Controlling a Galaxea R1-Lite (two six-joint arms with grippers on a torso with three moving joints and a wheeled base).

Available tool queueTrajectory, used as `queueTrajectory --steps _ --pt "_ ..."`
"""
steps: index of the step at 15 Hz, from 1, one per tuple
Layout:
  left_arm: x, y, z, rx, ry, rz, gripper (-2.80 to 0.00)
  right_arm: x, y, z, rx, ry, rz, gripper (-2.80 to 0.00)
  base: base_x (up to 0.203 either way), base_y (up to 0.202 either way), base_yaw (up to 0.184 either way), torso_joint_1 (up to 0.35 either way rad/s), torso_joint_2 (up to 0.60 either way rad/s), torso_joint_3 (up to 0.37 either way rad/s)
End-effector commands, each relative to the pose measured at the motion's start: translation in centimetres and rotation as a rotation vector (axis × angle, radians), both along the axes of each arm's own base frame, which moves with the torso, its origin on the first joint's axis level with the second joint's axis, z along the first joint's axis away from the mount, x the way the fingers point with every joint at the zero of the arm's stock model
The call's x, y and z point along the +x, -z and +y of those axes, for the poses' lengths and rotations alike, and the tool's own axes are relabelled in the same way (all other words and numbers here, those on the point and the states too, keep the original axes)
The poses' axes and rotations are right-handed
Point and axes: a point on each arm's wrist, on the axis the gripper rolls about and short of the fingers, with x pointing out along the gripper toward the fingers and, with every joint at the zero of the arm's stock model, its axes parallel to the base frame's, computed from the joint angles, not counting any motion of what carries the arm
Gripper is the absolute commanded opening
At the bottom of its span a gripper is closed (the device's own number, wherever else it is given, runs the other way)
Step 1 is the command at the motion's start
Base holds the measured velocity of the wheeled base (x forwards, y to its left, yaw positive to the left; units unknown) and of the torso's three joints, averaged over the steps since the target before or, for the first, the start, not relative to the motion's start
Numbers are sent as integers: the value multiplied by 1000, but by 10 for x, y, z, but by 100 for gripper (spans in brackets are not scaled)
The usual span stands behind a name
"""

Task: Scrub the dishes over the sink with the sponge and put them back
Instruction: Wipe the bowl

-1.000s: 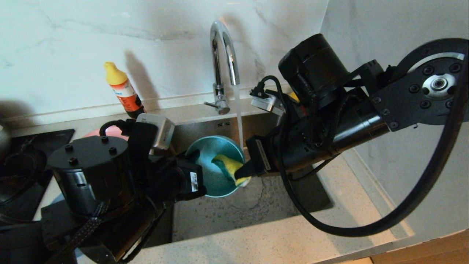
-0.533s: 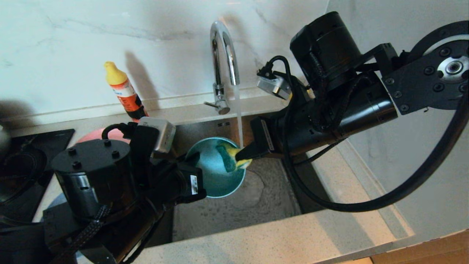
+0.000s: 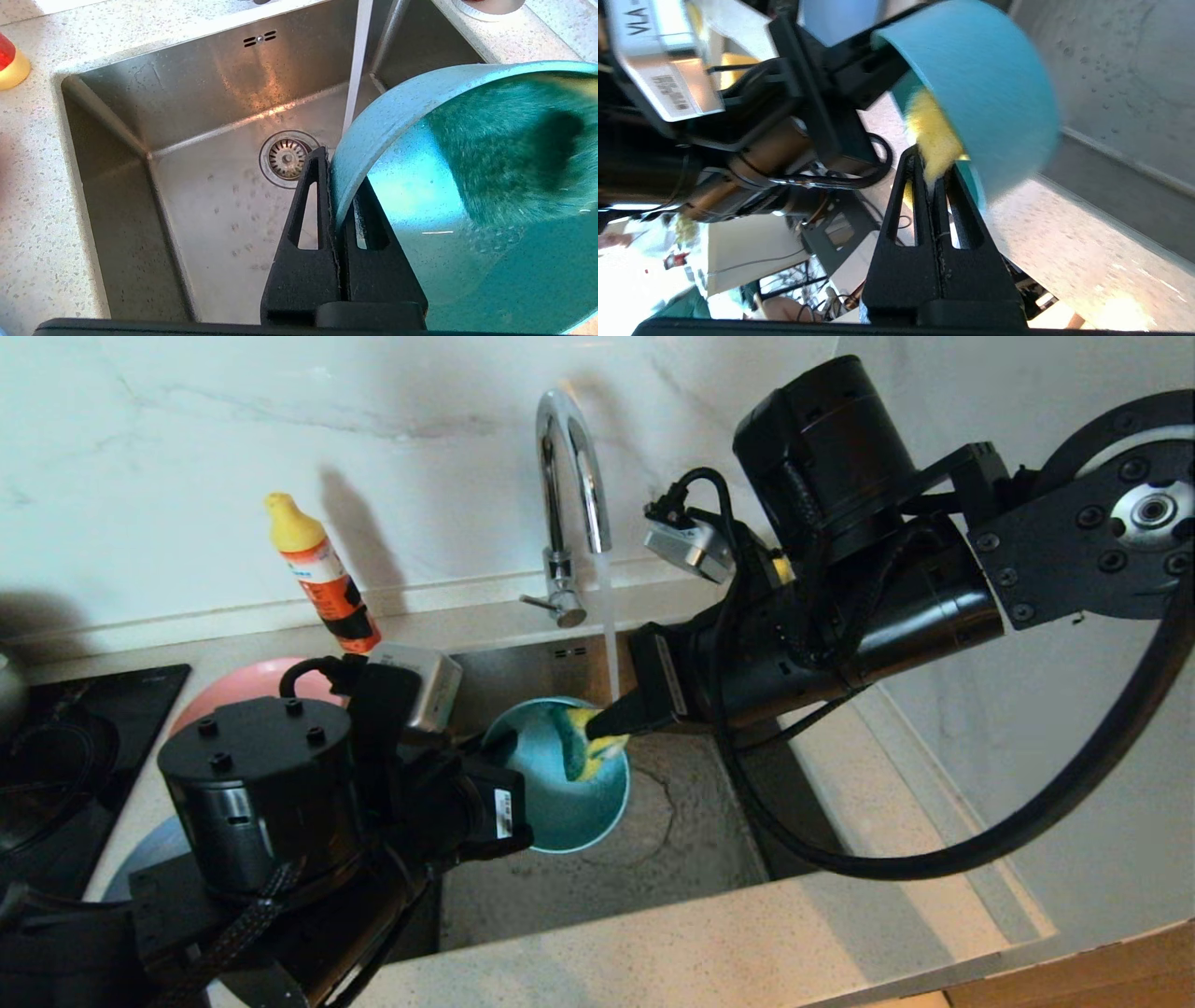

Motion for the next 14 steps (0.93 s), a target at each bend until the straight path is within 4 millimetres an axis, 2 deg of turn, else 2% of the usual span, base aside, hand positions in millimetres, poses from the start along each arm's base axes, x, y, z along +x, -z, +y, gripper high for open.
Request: queueTrajectory --steps 1,6,10,14 --pt "-1 -1 1 -6 -5 -7 -280 -2 8 12 -10 -36 22 -280 0 0 0 0 0 0" --pt "-3 -3 3 -11 -4 -10 -280 1 19 20 -30 -42 43 -280 0 0 0 0 0 0" --pt "-4 -5 4 -19 -4 -16 -280 5 10 -2 -38 8 50 -280 0 0 0 0 0 0" --pt "-4 -3 3 -18 -4 -11 -280 -2 7 -14 -79 15 86 -280 0 0 0 0 0 0"
